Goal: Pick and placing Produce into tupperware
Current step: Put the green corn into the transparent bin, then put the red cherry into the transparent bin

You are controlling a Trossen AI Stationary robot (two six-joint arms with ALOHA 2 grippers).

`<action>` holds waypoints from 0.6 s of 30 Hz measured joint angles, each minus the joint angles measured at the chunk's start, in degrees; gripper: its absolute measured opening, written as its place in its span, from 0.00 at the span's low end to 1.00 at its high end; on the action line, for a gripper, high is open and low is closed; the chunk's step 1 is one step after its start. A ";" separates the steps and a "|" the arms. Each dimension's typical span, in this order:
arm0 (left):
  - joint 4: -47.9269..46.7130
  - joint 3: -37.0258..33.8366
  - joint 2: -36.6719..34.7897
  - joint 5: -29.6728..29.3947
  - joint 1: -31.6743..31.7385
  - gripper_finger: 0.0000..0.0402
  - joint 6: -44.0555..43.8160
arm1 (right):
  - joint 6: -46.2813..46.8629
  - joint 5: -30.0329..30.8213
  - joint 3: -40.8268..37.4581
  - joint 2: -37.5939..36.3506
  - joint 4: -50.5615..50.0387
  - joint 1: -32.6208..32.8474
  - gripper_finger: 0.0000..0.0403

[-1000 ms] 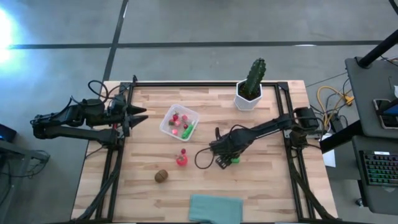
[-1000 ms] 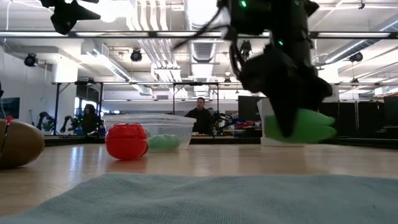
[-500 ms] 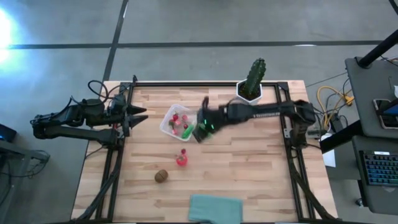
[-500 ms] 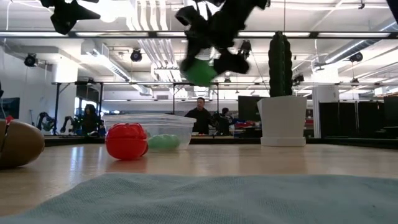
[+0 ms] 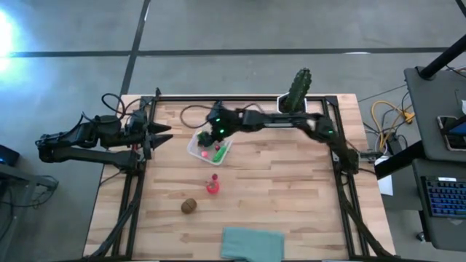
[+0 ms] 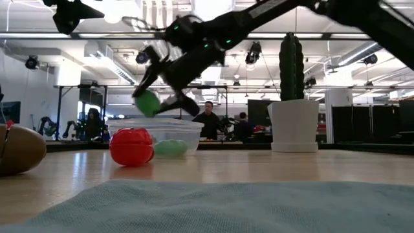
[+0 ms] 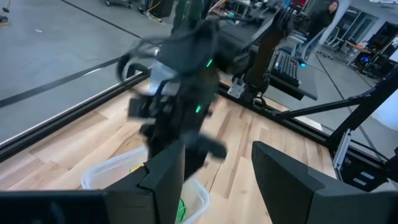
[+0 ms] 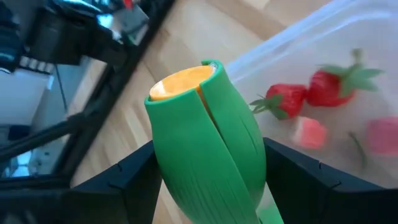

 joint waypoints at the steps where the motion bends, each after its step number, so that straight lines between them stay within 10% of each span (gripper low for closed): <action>1: 0.00 0.00 0.00 0.00 -0.02 0.43 -0.02 | -0.03 -0.25 2.96 2.14 -1.68 -0.02 0.62; 6: -0.01 0.02 0.00 0.06 -0.01 0.43 -1.43 | -8.71 2.04 16.76 7.87 -14.90 -0.04 0.67; 13: 0.00 0.02 -0.01 0.13 0.00 0.43 -1.41 | -21.40 21.75 26.77 7.76 -33.13 0.61 0.76; 18: -0.02 0.02 0.00 0.11 -0.02 0.43 -1.38 | -25.50 19.68 27.69 5.56 -38.65 0.91 0.79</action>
